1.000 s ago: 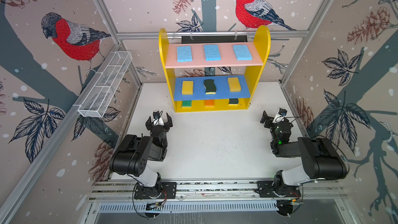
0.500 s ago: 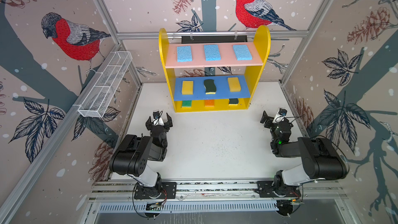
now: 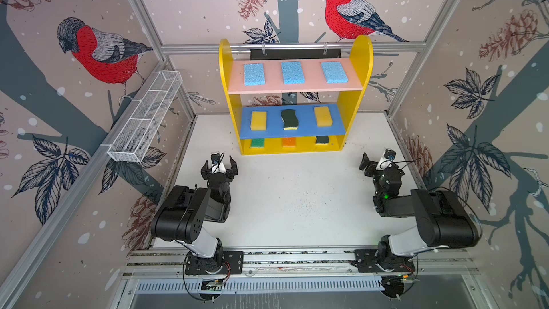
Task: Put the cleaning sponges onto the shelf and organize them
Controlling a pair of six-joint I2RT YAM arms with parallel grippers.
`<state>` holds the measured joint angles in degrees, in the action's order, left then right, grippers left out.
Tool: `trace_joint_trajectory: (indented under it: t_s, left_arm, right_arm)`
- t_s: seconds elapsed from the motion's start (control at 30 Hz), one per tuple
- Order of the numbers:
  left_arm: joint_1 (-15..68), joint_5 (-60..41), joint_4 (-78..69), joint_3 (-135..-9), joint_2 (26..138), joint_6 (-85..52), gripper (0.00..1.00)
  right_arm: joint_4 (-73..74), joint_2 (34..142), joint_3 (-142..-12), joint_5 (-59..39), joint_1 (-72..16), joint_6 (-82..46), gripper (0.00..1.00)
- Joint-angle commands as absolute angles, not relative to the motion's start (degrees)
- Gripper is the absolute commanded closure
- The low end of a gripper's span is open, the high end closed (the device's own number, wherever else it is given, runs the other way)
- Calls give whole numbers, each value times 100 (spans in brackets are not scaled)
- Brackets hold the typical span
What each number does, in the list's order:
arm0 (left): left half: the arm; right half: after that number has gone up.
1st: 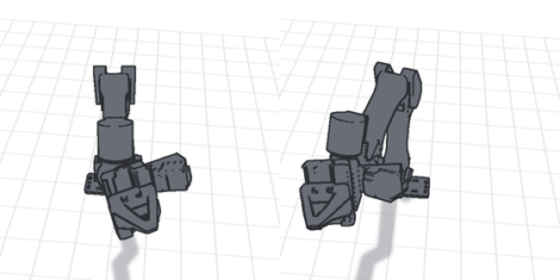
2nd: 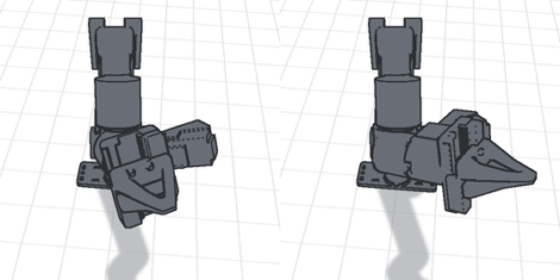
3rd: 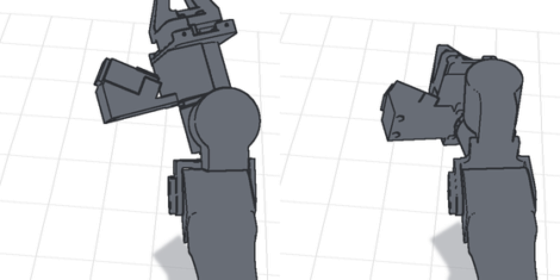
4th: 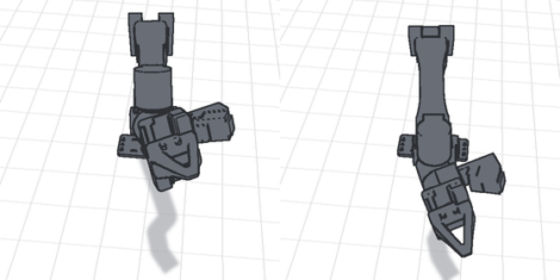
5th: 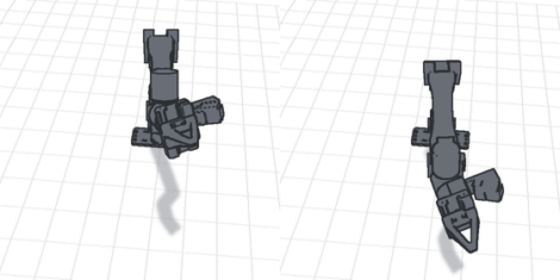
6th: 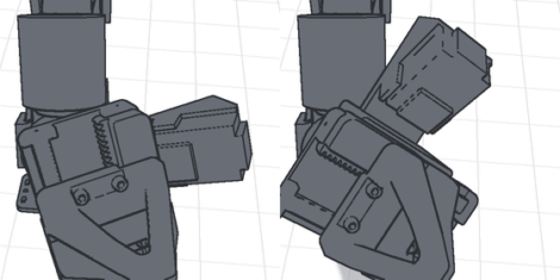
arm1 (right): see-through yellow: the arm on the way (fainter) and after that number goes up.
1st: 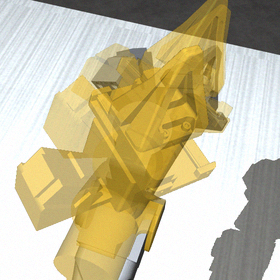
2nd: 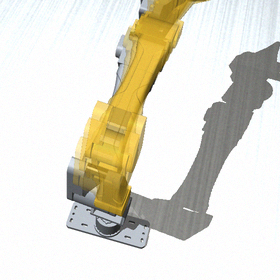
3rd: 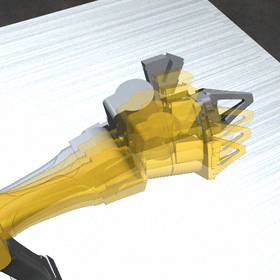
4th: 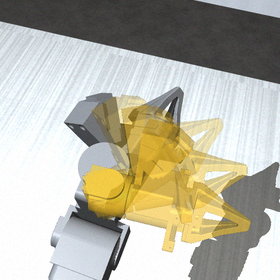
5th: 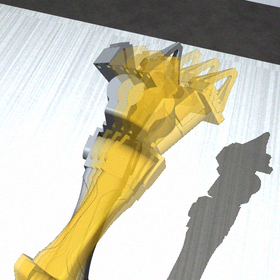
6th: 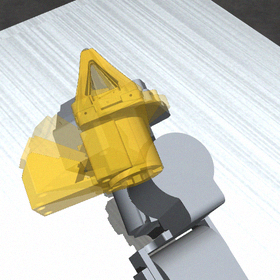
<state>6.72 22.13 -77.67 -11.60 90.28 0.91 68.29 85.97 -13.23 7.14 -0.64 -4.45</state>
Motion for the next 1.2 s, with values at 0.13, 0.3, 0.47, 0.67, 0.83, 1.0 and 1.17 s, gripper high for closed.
trace_joint_trajectory:
  t_s: [0.13,0.3,0.47,0.67,0.83,1.0,1.17]
  left_arm:
    - [659,2181,-7989,-1175,9026,110,2]
    - [660,2175,-7982,-1177,9026,114,2]
    - [662,2179,-7989,-1178,9026,114,2]
    - [657,2174,-7989,-1178,9024,114,1]
    - [659,2178,-7976,-1174,9025,108,2]
    - [639,2196,-7898,-1229,9044,76,2]
    - [622,2174,-7910,-1200,9013,61,2]
  right_arm:
    - [6856,8593,-1345,734,-71,-447,0]
    - [6856,8600,-1345,735,-72,-445,0]
    - [6856,8598,-1345,730,-70,-446,0]
    - [6860,8596,-1345,733,-71,-447,0]
    - [6860,8591,-1345,732,-73,-448,0]
    - [6855,8597,-1345,736,-70,-444,0]
    - [6853,8596,-1345,730,-71,-441,0]
